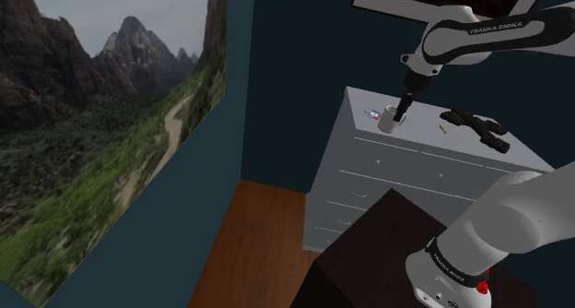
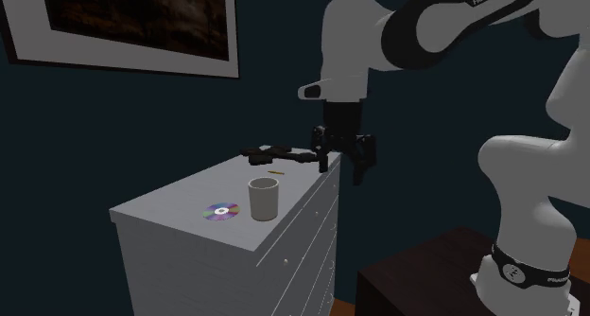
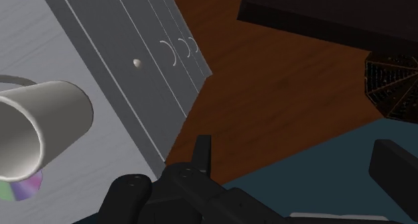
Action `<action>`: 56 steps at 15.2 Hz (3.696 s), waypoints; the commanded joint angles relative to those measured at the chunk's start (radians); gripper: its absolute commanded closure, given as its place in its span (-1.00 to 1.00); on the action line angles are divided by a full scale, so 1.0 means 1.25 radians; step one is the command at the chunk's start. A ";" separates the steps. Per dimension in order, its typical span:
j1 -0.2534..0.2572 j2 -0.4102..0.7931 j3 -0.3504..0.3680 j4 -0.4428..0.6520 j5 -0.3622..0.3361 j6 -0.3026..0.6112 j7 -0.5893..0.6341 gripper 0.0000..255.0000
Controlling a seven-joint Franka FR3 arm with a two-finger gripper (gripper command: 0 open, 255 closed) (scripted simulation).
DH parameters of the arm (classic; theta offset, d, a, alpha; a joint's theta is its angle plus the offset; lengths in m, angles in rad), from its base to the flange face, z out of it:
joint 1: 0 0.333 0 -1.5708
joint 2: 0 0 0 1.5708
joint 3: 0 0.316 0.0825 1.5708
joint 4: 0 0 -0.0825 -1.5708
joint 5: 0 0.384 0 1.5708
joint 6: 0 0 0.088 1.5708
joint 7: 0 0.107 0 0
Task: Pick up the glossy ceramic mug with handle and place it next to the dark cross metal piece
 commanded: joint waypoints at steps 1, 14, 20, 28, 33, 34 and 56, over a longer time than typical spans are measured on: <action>-0.005 0.042 -0.032 0.018 -0.001 0.037 -0.039 -1.00; -0.026 0.428 -0.184 0.267 0.214 0.201 -0.359 -1.00; -0.054 0.515 -0.178 0.303 0.285 0.242 -0.422 -1.00; -0.061 0.542 -0.171 0.294 0.307 0.273 -0.437 -1.00; -0.061 0.542 -0.171 0.294 0.307 0.273 -0.437 1.00; -0.061 0.542 -0.171 0.294 0.307 0.273 -0.437 1.00; -0.043 0.458 -0.189 0.369 0.237 0.130 -0.389 1.00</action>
